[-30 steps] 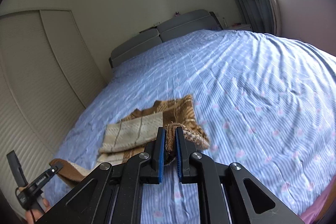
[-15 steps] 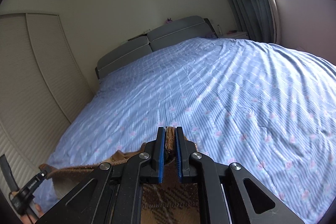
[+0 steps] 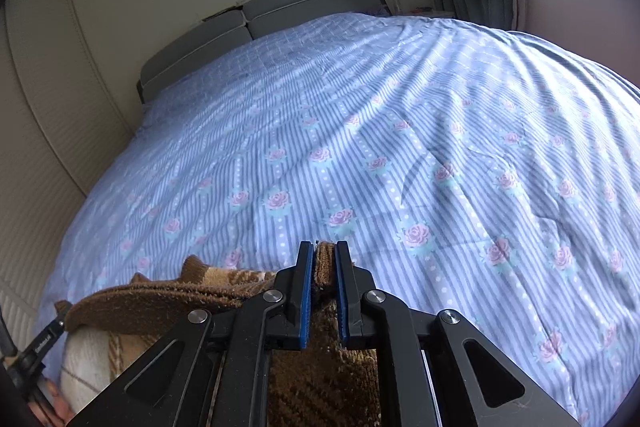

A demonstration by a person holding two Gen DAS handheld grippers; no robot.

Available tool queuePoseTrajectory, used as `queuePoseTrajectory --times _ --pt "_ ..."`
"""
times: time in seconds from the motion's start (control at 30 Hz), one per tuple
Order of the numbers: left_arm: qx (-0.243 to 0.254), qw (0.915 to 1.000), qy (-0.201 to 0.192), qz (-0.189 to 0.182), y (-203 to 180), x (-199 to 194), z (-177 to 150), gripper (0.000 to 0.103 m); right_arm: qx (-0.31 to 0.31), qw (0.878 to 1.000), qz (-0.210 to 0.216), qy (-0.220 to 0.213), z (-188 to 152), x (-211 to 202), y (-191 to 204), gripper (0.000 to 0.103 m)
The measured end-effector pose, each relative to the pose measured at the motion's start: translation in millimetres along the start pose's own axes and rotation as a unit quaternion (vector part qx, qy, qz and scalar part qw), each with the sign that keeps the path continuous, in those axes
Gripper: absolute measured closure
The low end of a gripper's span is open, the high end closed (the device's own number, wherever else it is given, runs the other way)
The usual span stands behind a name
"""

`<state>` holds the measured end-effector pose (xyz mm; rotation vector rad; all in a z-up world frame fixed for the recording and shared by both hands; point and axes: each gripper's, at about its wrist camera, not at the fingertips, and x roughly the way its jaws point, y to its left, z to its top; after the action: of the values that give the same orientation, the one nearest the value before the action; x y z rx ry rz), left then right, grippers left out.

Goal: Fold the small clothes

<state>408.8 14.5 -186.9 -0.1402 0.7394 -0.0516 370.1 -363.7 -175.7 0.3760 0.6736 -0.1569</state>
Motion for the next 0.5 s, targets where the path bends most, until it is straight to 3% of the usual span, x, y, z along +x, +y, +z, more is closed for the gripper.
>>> queuePoseTrajectory --times 0.03,0.07,0.1,0.17,0.23,0.27,0.4,0.5 --pt "0.003 1.0 0.0 -0.001 -1.4 -1.2 0.3 0.092 -0.002 1.0 -0.002 0.0 0.3 -0.5 1.3 0.085" --pt "0.006 1.0 0.001 -0.001 -2.3 -2.7 0.3 0.091 -0.004 1.0 -0.009 -0.001 1.6 -1.8 1.6 0.069" --pt "0.011 0.9999 0.001 0.0 -2.9 -5.2 0.5 0.089 -0.006 1.0 -0.018 -0.005 2.7 -3.3 1.9 0.06" --pt "0.021 0.9998 -0.001 0.005 -3.5 -12.7 0.4 0.079 -0.011 0.999 -0.028 -0.02 4.8 -12.9 2.4 0.042" --pt "0.03 0.9993 -0.013 0.016 -3.8 -25.0 -1.5 0.043 -0.026 0.999 -0.027 -0.025 5.7 -23.9 5.1 0.042" --pt "0.035 0.999 -0.021 0.015 -3.6 -32.7 -2.7 0.038 -0.035 0.999 -0.028 -0.026 5.0 -29.6 6.9 0.042" --pt "0.066 0.9975 -0.023 0.015 -3.0 -53.7 -12.6 0.036 -0.07 0.996 -0.033 -0.034 -8.1 -55.4 14.6 0.042" --pt "0.059 0.9981 -0.008 0.017 4.9 -60.1 -25.0 0.036 -0.09 0.994 -0.043 -0.032 -22.9 -70.7 18.9 0.042"
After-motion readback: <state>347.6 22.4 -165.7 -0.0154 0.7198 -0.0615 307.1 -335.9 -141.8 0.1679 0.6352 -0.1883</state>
